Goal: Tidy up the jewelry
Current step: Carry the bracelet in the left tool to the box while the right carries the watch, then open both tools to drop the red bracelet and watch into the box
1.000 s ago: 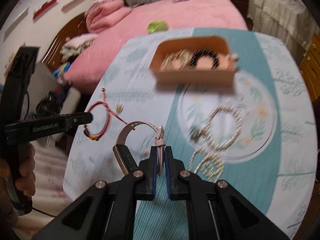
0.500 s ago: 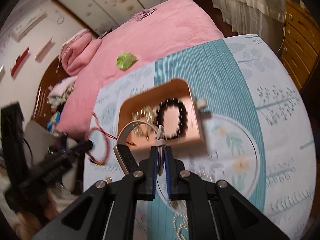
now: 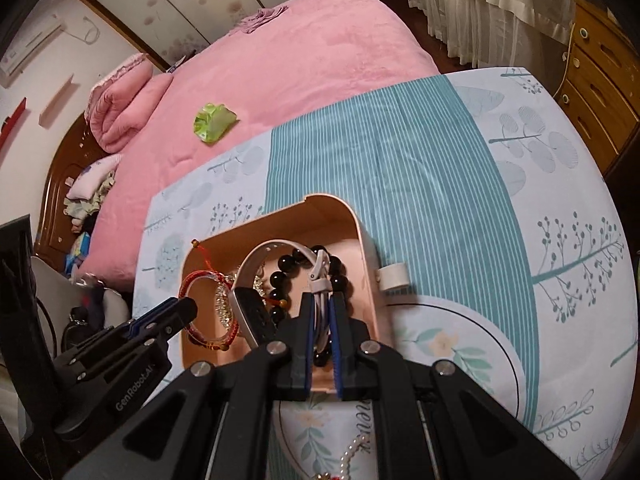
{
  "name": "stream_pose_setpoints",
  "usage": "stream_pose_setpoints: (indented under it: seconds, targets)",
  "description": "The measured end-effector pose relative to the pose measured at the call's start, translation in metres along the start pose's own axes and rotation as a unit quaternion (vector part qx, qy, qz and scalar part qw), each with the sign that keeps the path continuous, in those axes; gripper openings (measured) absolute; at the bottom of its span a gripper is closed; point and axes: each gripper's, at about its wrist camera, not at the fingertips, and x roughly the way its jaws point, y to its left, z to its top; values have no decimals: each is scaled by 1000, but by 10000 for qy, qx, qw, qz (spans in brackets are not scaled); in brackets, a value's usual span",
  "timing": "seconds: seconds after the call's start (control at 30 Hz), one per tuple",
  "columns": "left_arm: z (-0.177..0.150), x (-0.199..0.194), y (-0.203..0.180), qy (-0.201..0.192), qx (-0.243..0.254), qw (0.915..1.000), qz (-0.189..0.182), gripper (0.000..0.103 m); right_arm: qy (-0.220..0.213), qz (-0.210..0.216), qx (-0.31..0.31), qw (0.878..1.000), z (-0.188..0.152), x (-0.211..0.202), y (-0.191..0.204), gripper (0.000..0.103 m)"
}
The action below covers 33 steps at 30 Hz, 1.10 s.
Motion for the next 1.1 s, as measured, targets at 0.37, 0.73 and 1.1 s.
stream_pose_setpoints:
  seconds: [0.37,0.73,1.1]
  targets:
    - [2,-10,-8,-155,233,9996,13,9,-46,-110,-171,9998,1,1,7,7]
    - [-1,-6,-5,-107,233,9997,1,31,-4,-184,-84,9998,4,4,8,14]
    - [-12,-36,10,-263,257,9993,-98,53,-114,33,-333,9994,-9,-23,13,14]
